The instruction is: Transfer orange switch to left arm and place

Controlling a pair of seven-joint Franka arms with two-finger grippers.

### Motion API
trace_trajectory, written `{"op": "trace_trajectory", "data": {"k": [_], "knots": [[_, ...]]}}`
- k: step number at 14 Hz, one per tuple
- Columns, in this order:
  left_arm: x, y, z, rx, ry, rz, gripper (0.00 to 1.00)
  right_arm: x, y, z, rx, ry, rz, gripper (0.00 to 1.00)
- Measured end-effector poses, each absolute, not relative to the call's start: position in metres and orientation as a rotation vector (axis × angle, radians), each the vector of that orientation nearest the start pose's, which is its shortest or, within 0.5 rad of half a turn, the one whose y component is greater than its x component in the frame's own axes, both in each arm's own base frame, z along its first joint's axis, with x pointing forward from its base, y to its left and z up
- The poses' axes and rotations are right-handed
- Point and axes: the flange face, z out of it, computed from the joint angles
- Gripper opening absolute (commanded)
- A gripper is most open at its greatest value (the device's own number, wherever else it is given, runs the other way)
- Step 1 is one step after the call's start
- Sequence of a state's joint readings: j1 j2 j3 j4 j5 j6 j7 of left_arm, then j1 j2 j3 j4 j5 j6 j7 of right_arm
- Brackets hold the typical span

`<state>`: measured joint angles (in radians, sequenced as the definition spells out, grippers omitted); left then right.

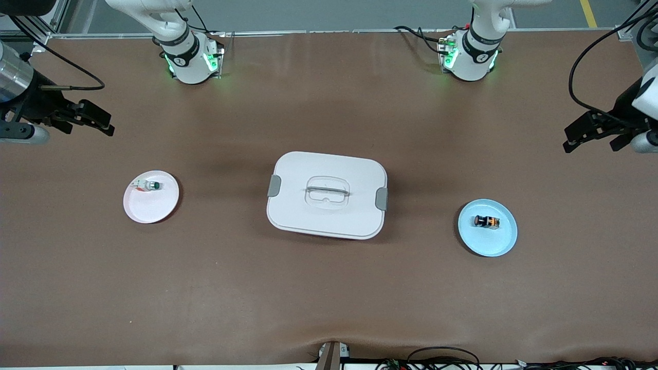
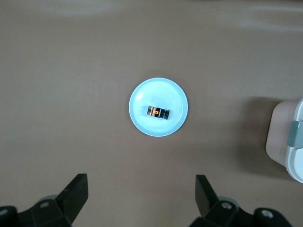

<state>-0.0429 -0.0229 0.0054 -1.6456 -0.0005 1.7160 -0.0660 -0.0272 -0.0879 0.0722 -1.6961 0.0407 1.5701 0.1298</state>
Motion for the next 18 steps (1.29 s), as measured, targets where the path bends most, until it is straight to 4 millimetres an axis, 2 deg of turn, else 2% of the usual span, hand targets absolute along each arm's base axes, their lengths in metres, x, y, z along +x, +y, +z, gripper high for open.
{"op": "trace_trajectory", "data": {"k": [4,7,12,16,18], "knots": [[0.565,-0.022,0.605,-3.144,-0.044,-0.119,1.0,0.522,0.029,0.614,-3.11,0.113,0.06,1.0],[0.566,-0.022,0.605,-3.144,-0.044,-0.12,1.0,0.522,0.029,0.614,-3.11,0.1,0.06,1.0],[0.559,-0.024,0.605,-3.143,-0.031,-0.027,1.0,0.522,0.029,0.614,-3.112,0.098,0.061,1.0],[0.553,-0.037,0.603,-3.14,0.003,0.042,1.0,0.521,0.027,0.614,-3.123,0.094,0.073,1.0],[0.551,-0.038,0.602,-3.139,0.006,0.06,1.0,0.521,0.026,0.613,-3.131,0.089,0.073,1.0]]}}
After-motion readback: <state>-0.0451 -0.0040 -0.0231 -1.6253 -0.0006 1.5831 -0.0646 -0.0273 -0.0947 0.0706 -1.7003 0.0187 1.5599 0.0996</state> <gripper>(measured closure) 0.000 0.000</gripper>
